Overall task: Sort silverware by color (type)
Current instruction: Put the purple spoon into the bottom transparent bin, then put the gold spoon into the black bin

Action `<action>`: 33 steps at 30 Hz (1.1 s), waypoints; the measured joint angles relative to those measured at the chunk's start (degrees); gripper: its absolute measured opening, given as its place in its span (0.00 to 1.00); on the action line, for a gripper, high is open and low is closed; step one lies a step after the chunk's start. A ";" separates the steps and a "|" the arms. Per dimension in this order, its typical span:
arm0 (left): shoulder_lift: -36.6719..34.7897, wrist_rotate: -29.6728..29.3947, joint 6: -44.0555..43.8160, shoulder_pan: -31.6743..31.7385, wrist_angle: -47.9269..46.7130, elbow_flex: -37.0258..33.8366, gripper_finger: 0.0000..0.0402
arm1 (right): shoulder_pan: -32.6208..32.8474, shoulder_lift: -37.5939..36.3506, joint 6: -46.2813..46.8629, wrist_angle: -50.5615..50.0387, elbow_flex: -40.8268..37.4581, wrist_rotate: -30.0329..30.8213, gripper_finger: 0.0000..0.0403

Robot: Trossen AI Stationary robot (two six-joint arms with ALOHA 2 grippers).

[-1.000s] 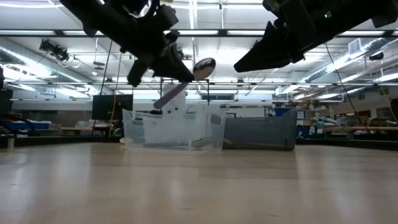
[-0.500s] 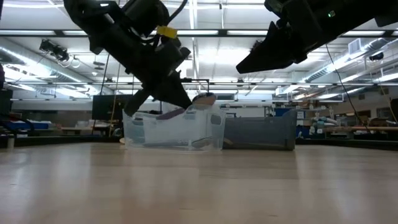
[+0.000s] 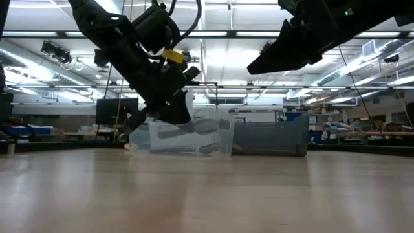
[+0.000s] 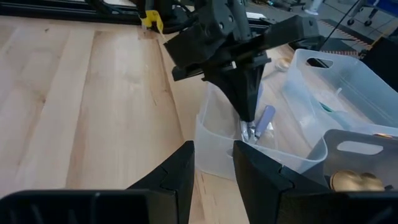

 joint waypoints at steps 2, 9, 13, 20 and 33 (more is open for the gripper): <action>0.00 -0.02 -1.21 0.00 -0.12 0.00 0.08 | -0.02 0.00 0.00 0.02 0.00 0.00 0.30; -0.02 -0.07 -5.67 0.00 -0.27 0.00 0.23 | 0.00 0.00 0.02 0.03 0.00 -0.01 0.30; -1.96 -1.08 -9.59 -0.05 -0.03 -0.03 0.28 | 0.00 0.00 0.04 0.02 0.00 -0.01 0.30; -10.19 3.01 -20.51 3.05 -4.99 0.00 0.29 | 0.00 0.00 1.07 -0.52 0.00 -0.01 0.30; -23.14 11.36 -35.53 14.33 -14.92 0.00 0.29 | 0.00 0.00 1.31 -0.70 0.00 0.17 0.30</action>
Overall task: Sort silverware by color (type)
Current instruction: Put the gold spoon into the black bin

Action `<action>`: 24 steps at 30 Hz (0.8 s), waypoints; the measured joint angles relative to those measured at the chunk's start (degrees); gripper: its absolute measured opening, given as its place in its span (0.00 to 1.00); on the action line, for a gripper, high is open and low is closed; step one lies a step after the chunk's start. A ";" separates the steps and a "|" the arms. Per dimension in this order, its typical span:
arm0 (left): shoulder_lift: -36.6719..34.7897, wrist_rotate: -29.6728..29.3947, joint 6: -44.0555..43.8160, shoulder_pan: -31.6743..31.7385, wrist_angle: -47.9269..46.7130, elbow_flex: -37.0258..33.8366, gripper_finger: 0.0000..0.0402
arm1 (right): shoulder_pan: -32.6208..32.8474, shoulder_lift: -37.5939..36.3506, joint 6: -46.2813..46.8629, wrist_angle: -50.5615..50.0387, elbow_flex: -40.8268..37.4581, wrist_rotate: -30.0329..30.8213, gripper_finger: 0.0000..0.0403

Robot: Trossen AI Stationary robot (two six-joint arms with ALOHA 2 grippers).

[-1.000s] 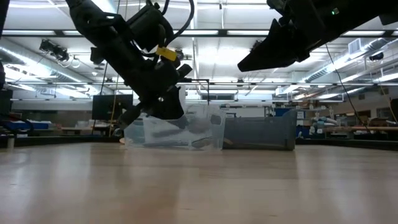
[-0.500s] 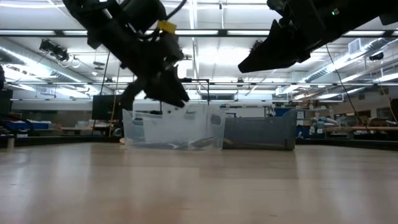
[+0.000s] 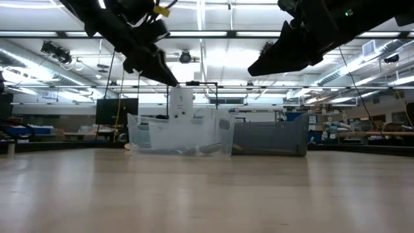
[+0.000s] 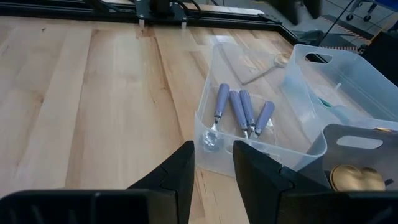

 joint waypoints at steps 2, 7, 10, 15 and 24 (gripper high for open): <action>-0.53 -0.68 -6.42 2.14 -1.70 0.00 0.29 | 0.00 0.00 0.03 0.00 0.00 0.00 0.30; -0.39 -4.16 -20.16 6.43 -9.50 0.00 0.29 | 0.00 0.00 0.07 0.07 0.00 0.00 0.30; -0.22 -6.33 -27.31 7.74 -13.10 -0.02 0.29 | 0.00 0.00 0.18 0.15 0.00 -0.02 0.30; -0.14 -8.92 -39.88 9.66 -17.65 -0.02 0.29 | 0.09 0.00 0.18 0.29 0.00 -0.04 0.30; 7.68 -12.88 -54.68 12.68 -20.66 -0.04 0.29 | 0.33 0.00 -0.30 1.49 0.00 -0.22 0.30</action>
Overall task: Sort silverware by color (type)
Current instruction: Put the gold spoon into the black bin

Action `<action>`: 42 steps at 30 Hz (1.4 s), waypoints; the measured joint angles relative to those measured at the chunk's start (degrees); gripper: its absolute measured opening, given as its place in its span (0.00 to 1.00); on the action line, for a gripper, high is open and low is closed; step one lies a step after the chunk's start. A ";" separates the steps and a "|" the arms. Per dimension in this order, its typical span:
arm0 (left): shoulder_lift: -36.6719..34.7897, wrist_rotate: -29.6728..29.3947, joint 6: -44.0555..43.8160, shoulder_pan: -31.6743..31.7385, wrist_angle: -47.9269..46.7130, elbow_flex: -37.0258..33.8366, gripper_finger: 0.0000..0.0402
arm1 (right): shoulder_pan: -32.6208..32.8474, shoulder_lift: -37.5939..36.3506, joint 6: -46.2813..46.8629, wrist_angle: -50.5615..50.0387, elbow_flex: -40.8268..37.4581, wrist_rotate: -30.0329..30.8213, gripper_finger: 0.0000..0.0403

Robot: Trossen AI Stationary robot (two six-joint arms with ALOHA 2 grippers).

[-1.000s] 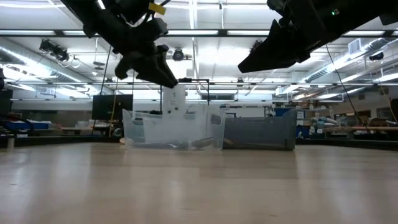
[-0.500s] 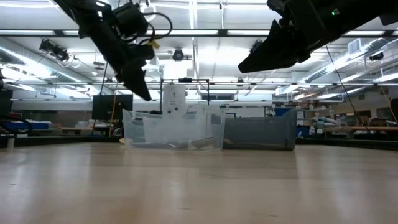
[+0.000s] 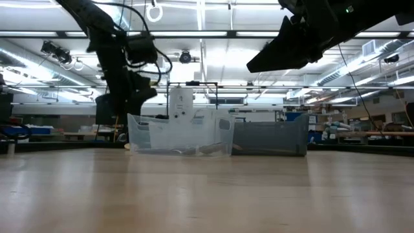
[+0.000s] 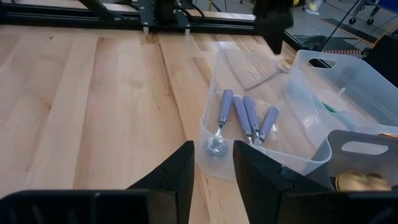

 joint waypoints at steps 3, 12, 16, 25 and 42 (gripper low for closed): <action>3.39 -0.47 -0.96 0.00 1.48 0.00 0.29 | 0.18 0.00 0.00 0.24 0.00 -0.33 0.30; 8.06 -6.34 -4.20 0.00 2.25 0.00 0.29 | 1.20 0.00 -1.06 1.57 0.00 -0.17 0.30; 8.93 -6.40 -5.97 0.21 3.12 0.00 0.29 | 1.22 0.00 -1.53 2.98 0.00 -0.54 0.30; 10.15 -4.90 -8.81 0.92 4.94 0.02 0.29 | 1.91 0.00 -1.68 3.84 0.00 -1.52 0.30; 8.45 -0.19 -8.61 3.52 20.77 -10.58 0.29 | 3.02 0.00 -1.57 4.90 0.00 -1.44 0.30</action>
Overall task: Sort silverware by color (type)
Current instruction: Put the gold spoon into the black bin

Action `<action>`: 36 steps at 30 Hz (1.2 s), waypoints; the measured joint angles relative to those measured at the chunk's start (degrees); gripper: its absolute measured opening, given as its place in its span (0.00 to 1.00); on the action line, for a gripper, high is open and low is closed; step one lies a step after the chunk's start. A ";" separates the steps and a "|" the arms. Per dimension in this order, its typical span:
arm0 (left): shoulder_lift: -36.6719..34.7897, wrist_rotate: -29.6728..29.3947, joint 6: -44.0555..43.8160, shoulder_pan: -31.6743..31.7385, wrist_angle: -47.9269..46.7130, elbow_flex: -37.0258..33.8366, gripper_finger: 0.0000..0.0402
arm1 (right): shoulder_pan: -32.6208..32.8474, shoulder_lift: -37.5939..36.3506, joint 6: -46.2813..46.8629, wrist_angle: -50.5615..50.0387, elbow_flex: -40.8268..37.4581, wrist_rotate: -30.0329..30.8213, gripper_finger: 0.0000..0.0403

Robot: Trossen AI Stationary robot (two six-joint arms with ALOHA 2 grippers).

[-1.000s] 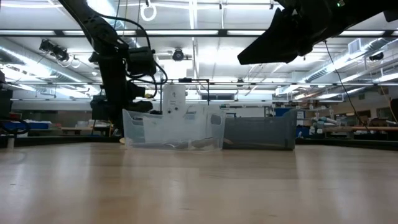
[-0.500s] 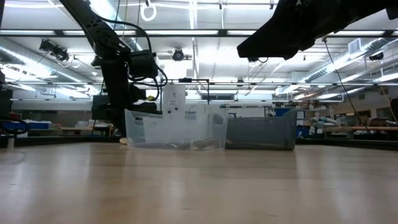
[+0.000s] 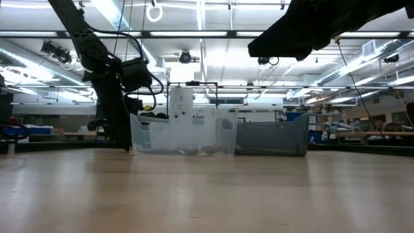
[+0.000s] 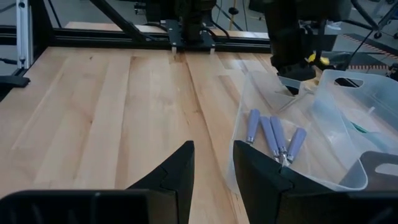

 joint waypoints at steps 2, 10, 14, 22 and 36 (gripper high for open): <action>-0.07 0.20 -0.27 0.23 0.59 -0.35 0.29 | 0.02 0.00 0.10 0.19 0.00 0.28 0.30; -3.32 0.71 -0.89 -1.22 0.24 -0.59 0.29 | 0.13 0.00 0.96 0.31 0.00 0.61 0.30; -4.11 0.36 -1.04 -0.99 1.68 -0.57 0.29 | 0.13 0.00 0.96 0.31 0.00 0.59 0.30; -1.17 1.62 -0.80 0.95 6.12 -0.48 0.29 | 0.13 0.00 0.94 0.43 0.00 0.28 0.30; 1.25 1.75 5.41 1.51 5.38 -0.34 0.28 | 0.13 0.00 0.47 1.20 0.00 0.13 0.30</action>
